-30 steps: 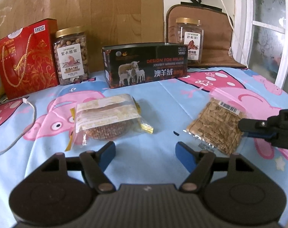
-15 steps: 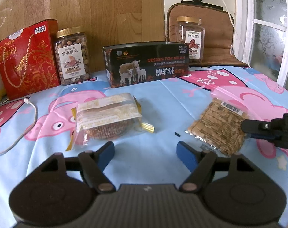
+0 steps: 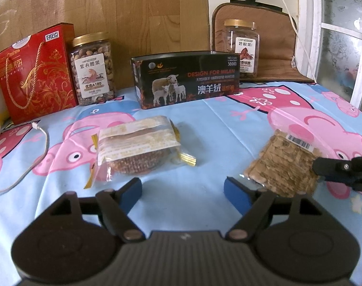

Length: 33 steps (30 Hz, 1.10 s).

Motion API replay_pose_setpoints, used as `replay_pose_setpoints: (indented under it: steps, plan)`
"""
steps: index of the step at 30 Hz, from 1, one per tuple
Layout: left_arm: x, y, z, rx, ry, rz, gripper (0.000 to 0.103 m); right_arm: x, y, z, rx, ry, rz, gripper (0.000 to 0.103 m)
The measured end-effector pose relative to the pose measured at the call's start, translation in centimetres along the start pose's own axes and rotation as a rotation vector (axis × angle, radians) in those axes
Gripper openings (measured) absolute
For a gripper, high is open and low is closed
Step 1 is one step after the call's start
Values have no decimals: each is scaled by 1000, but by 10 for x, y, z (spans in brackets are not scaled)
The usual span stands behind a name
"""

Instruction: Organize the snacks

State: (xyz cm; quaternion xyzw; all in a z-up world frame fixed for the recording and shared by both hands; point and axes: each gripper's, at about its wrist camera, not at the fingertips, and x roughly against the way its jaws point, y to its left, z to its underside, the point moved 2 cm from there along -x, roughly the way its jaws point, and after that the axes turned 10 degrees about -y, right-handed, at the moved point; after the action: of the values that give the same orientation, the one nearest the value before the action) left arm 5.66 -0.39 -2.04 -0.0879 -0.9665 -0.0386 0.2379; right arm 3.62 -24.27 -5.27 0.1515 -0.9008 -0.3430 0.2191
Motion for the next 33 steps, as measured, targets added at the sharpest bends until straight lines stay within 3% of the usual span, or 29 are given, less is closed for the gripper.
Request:
replay_pose_setpoints:
  steps: [6, 11, 14, 17, 22, 25, 28, 33]
  plan:
    - [1, 0, 0, 2, 0, 1, 79, -1, 3, 1, -3, -2, 9, 19]
    - [3, -1, 2, 8, -2, 2, 79, 0, 10, 3, 36, 12, -14, 34]
    - [5, 2, 2, 18, -1, 18, 81, 3, 15, 4, 61, 34, -10, 37]
    - [8, 6, 3, 44, 0, 63, 88, 13, 18, 4, 107, 60, -16, 43]
    - [24, 12, 9, 93, 6, 92, 88, 44, 7, 0, 195, 29, 25, 47]
    - [32, 12, 6, 210, 33, 202, 88, 51, -5, -11, 221, 6, 59, 48]
    - [28, 8, 1, 328, 84, 326, 87, 42, -13, -21, 165, 31, 44, 48]
    - [18, -4, -4, 378, 121, 365, 87, 22, -7, -25, 171, 71, 18, 48]
